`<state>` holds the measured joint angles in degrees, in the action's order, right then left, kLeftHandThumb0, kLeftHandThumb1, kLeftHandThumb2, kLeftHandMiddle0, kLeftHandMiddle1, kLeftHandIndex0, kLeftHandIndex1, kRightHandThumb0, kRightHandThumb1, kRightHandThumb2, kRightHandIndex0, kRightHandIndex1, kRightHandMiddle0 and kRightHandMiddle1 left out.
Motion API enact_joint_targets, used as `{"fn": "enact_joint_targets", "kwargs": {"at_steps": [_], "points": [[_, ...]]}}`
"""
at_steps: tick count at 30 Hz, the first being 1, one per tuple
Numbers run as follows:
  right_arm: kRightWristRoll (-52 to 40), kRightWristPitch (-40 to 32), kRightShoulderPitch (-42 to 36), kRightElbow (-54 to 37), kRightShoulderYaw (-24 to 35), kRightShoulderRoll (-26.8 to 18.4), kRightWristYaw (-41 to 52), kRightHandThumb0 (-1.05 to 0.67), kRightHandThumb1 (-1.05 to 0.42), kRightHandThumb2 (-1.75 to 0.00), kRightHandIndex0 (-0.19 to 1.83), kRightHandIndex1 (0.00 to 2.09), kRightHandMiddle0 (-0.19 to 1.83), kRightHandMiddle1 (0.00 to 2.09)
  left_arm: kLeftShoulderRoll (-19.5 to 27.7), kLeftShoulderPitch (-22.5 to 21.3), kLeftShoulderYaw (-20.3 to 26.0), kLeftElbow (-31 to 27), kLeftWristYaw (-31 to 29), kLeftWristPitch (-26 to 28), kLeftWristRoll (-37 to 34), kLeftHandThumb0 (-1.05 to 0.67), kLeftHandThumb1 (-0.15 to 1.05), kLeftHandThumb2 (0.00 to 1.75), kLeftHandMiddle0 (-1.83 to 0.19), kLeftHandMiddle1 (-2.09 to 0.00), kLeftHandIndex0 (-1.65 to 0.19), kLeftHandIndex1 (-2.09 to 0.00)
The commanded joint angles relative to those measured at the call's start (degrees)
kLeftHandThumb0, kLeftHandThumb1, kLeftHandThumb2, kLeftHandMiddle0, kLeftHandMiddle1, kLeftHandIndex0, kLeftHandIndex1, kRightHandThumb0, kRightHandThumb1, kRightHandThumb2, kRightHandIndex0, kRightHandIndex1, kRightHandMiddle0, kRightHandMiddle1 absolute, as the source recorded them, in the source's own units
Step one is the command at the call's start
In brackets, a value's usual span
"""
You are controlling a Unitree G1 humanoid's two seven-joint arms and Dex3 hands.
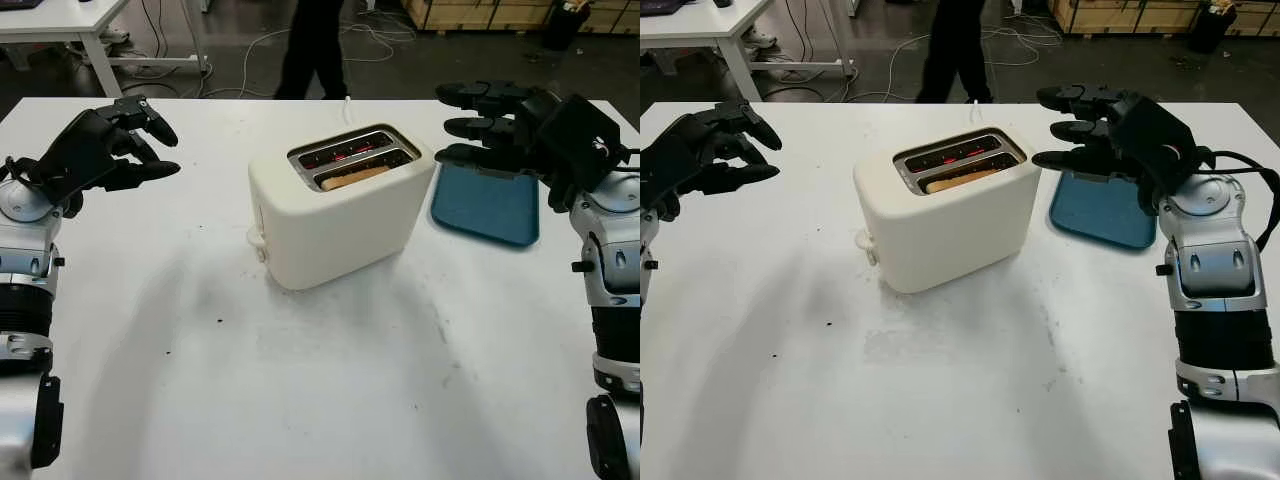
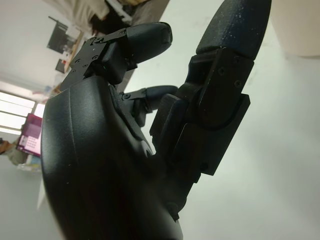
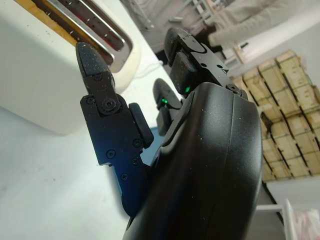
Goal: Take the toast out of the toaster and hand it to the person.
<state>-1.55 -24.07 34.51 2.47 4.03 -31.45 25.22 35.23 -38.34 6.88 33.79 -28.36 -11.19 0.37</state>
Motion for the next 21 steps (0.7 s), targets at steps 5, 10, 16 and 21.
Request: {"fn": "enact_joint_targets", "kwargs": {"at_steps": [5,10,16,21], "points": [[-0.6,0.5,-0.1,0.3,0.7,0.3,-0.3,-0.42,-0.78,0.00,0.32,0.35,0.48,0.00,-0.5,0.1,0.2,0.2,0.5,-0.1,-0.7,-1.05,0.81,0.00,-0.39,-1.54,-0.44,-1.40],[-0.4,0.1,-0.2,0.5,0.5,-0.1,0.0,-0.42,-0.80,-0.01,0.31,0.35,0.47,0.00,-0.6,0.2,0.0,0.4,1.5,-0.4,-0.3,-1.05,0.82,0.00,-0.34,-1.60,-0.40,-1.45],[-0.9,0.2,-0.1,0.7,1.0,0.1,-0.1,-0.46,-0.78,0.00,0.30,0.37,0.47,0.00,-0.6,0.0,-0.4,1.9,2.1,-2.5,0.2,-1.05,0.83,0.00,-0.33,-1.62,-0.36,-1.51],[-1.0,0.5,0.1,1.2,1.3,0.0,0.1,-0.46,-0.78,0.00,0.29,0.39,0.48,0.00,-0.6,-0.3,-0.6,2.4,2.2,-2.3,0.1,-1.05,0.83,0.00,-0.35,-1.61,-0.38,-1.50]]}}
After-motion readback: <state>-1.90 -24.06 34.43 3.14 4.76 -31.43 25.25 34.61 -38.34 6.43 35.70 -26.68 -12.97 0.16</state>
